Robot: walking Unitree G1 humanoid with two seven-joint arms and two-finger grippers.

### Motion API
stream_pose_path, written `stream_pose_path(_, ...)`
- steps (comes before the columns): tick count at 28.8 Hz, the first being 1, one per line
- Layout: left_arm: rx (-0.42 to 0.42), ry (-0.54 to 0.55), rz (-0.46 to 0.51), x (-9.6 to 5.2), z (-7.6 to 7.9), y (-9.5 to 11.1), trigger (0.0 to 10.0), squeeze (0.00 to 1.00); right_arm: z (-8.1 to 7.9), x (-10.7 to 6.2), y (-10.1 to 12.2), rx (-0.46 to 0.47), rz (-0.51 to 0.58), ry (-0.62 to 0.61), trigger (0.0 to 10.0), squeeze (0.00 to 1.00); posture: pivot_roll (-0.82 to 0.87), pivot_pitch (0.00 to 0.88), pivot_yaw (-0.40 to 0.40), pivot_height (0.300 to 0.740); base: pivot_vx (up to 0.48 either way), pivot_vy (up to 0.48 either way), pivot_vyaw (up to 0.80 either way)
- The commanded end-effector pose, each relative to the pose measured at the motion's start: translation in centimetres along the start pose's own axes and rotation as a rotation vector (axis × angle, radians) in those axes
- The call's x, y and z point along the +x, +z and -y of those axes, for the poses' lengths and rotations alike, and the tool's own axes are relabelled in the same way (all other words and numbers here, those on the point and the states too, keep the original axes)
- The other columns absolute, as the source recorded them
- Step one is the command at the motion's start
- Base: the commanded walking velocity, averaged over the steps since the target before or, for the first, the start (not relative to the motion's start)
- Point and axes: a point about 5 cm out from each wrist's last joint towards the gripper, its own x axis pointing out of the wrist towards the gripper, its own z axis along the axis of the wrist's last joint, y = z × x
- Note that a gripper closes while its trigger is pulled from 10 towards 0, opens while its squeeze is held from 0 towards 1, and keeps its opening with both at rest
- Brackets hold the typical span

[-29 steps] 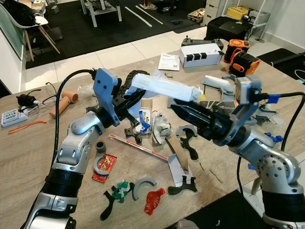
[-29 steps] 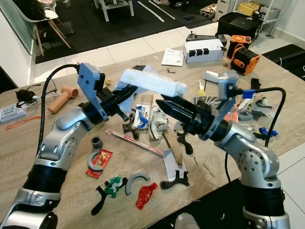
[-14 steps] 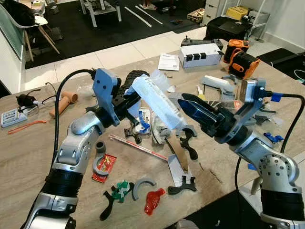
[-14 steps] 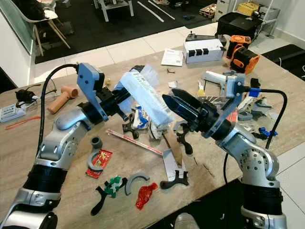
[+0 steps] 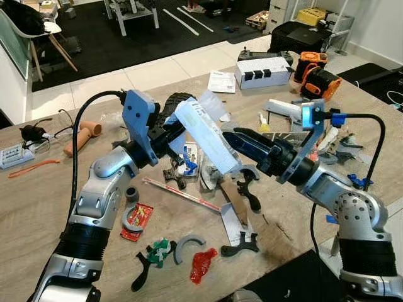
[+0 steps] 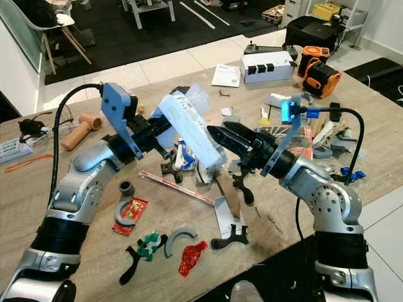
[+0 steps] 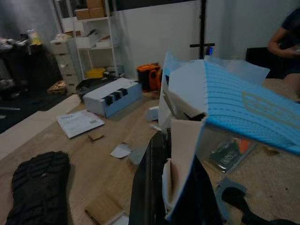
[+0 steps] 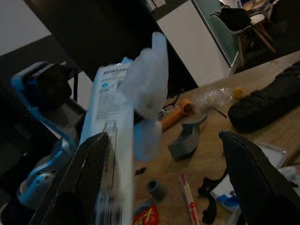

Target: Picking trash to rubbish bin

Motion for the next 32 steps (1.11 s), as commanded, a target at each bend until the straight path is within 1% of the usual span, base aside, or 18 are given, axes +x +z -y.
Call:
stream_pose_path(1,0.022,-0.018,0.011,0.1,0.3,0.3,10.0,0.00,0.0,0.4,-0.2,0.007,-0.021,-0.001,10.0,0.00,-0.11,0.000,0.054,0.740,0.000,0.000,0.00)
stream_pose_path(2,0.028,-0.027,0.012,0.1,0.5,0.3,10.0,0.00,-0.6,0.6,-0.7,0.028,-0.058,0.044,10.0,0.00,-0.11,0.000,0.057,0.740,0.000,0.000,0.00)
stream_pose_path(6,0.032,-0.031,0.011,0.1,0.6,0.2,10.0,0.00,-0.9,0.7,-1.1,0.031,-0.101,0.071,10.0,0.00,-0.11,0.000,0.057,0.740,0.000,0.000,0.00)
stream_pose_path(7,0.034,-0.033,0.011,0.1,0.7,0.2,10.0,0.00,-1.1,0.7,-1.3,0.032,-0.113,0.082,9.8,0.00,-0.11,0.000,0.058,0.740,0.000,0.000,0.00)
stream_pose_path(8,0.036,-0.036,0.011,0.1,0.7,0.2,10.0,0.00,-1.2,0.6,-1.3,0.033,-0.120,0.097,3.1,0.00,-0.11,0.000,0.059,0.740,0.000,0.000,0.00)
stream_pose_path(9,0.037,-0.037,0.012,0.2,0.7,0.2,10.0,0.00,-1.3,0.6,-1.3,0.034,-0.126,0.109,0.0,0.00,-0.11,0.000,0.059,0.740,0.000,0.000,0.00)
stream_pose_path(11,0.038,-0.038,0.012,0.2,0.7,0.2,10.0,0.00,-1.5,0.5,-1.4,0.034,-0.135,0.120,0.0,0.00,-0.11,0.000,0.059,0.740,0.000,0.000,0.00)
stream_pose_path(13,0.041,-0.039,0.013,0.2,0.7,0.2,10.0,0.00,-2.0,0.3,-1.8,0.031,-0.183,0.159,0.0,0.00,-0.11,0.000,0.059,0.740,0.000,0.000,0.00)
stream_pose_path(16,0.041,-0.039,0.013,0.2,0.7,0.2,10.0,0.00,-2.0,0.3,-1.8,0.031,-0.183,0.159,0.0,0.00,-0.11,0.000,0.059,0.740,0.000,0.000,0.00)
stream_pose_path(19,0.043,-0.037,0.013,0.2,0.8,0.2,10.0,0.00,-2.2,-0.4,-2.7,0.019,-0.265,0.176,0.0,0.00,-0.11,0.000,0.056,0.740,0.000,0.000,0.00)
stream_pose_path(22,0.044,-0.037,0.013,0.2,0.8,0.2,10.0,0.00,-2.2,-0.5,-2.7,0.016,-0.270,0.169,0.0,0.00,-0.11,0.000,0.056,0.740,0.000,0.000,0.00)
stream_pose_path(25,0.044,-0.033,0.013,0.2,0.7,0.1,10.0,0.00,-1.2,-1.0,-2.7,-0.006,-0.287,0.097,0.0,0.00,-0.11,0.000,0.053,0.740,0.000,0.000,0.00)
stream_pose_path(27,0.044,-0.033,0.013,0.2,0.7,0.1,10.0,0.00,-1.2,-1.0,-2.7,-0.006,-0.287,0.097,0.0,0.00,-0.11,0.000,0.053,0.740,0.000,0.000,0.00)
stream_pose_path(29,0.044,-0.032,0.013,0.2,0.7,0.1,10.0,0.00,-0.2,-1.4,-2.9,-0.030,-0.313,0.021,0.0,0.00,-0.11,0.000,0.053,0.740,0.000,0.000,0.00)
stream_pose_path(30,0.044,-0.032,0.013,0.2,0.7,0.1,10.0,0.00,-0.2,-1.4,-2.9,-0.030,-0.313,0.021,0.0,0.00,-0.11,0.000,0.053,0.740,0.000,0.000,0.00)
stream_pose_path(32,0.044,-0.028,0.014,0.1,0.7,0.1,10.0,0.00,1.2,-2.2,-3.0,-0.083,-0.349,-0.096,0.0,0.00,-0.11,0.000,0.053,0.740,0.000,0.000,0.00)
